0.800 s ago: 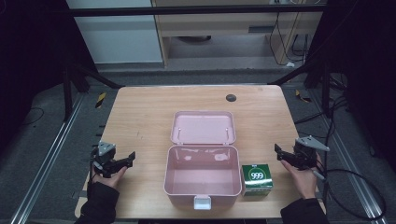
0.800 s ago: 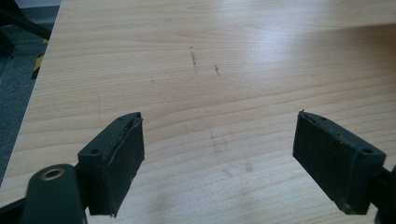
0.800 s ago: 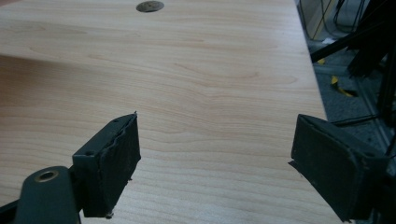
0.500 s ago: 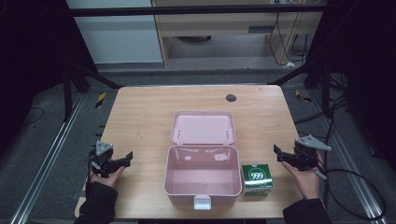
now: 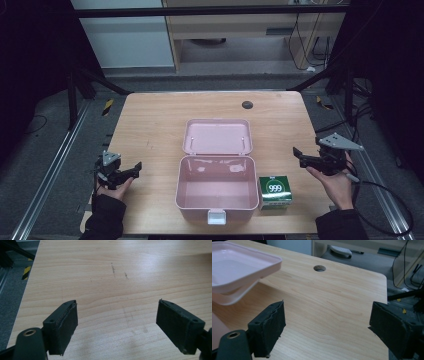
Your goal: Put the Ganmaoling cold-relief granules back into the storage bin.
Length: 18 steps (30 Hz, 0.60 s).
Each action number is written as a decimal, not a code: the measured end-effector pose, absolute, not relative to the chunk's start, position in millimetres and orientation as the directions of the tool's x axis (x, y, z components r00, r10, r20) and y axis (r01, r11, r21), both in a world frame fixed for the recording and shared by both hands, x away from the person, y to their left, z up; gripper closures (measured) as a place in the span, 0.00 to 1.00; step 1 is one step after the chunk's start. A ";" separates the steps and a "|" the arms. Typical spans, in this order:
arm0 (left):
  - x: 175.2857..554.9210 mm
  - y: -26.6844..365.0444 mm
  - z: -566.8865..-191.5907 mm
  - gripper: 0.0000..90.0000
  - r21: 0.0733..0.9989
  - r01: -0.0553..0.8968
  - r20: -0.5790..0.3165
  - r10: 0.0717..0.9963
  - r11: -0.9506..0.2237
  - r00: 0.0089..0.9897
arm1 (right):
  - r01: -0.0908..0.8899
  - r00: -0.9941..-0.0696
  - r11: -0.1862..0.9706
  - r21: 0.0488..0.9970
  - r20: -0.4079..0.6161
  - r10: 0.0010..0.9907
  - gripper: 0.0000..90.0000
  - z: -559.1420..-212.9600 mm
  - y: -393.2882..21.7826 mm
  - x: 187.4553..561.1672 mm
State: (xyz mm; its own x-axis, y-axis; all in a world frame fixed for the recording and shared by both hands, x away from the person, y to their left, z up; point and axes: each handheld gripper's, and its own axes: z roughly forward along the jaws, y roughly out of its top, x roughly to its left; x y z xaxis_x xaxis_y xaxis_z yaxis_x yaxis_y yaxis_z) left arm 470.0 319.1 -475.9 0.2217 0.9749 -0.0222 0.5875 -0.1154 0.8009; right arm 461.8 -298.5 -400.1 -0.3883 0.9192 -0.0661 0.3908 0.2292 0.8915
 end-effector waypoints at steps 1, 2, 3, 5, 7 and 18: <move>470.0 319.1 -475.9 0.19 0.801 0.588 -0.022 0.975 -0.115 0.222 | 0.391 -0.388 0.229 0.891 -0.066 0.919 0.15 -400.1 -298.5 461.8; 470.3 319.0 -476.2 0.19 0.800 0.589 -0.024 0.975 -0.115 0.223 | 0.379 -0.408 0.253 0.890 -0.084 0.909 0.14 -391.6 -296.3 462.4; 470.5 318.7 -476.4 0.19 0.799 0.590 -0.024 0.974 -0.116 0.223 | 0.379 -0.408 0.253 0.890 -0.084 0.909 0.14 -391.6 -296.3 462.4; 470.3 318.5 -476.3 0.20 0.799 0.589 -0.023 0.974 -0.117 0.226 | 0.365 -0.435 0.271 0.891 -0.094 0.896 0.14 -380.4 -293.1 463.1; 470.3 318.7 -476.2 0.20 0.798 0.591 -0.024 0.974 -0.118 0.227 | 0.359 -0.443 0.277 0.891 -0.099 0.891 0.14 -377.0 -291.9 463.1; 470.6 318.0 -476.8 0.20 0.795 0.594 -0.020 0.973 -0.124 0.231 | 0.337 -0.568 0.413 0.846 -0.167 0.806 0.13 -355.7 -273.0 463.0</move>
State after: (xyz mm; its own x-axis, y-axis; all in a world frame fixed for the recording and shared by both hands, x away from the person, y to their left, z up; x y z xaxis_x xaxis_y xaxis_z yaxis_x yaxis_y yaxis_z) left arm 470.6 318.0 -476.8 0.2305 0.9729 -0.0200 0.5936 -0.1243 0.7951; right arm 463.0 -273.0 -355.7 -0.5683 0.8057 -0.1669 0.3372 0.4131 0.8459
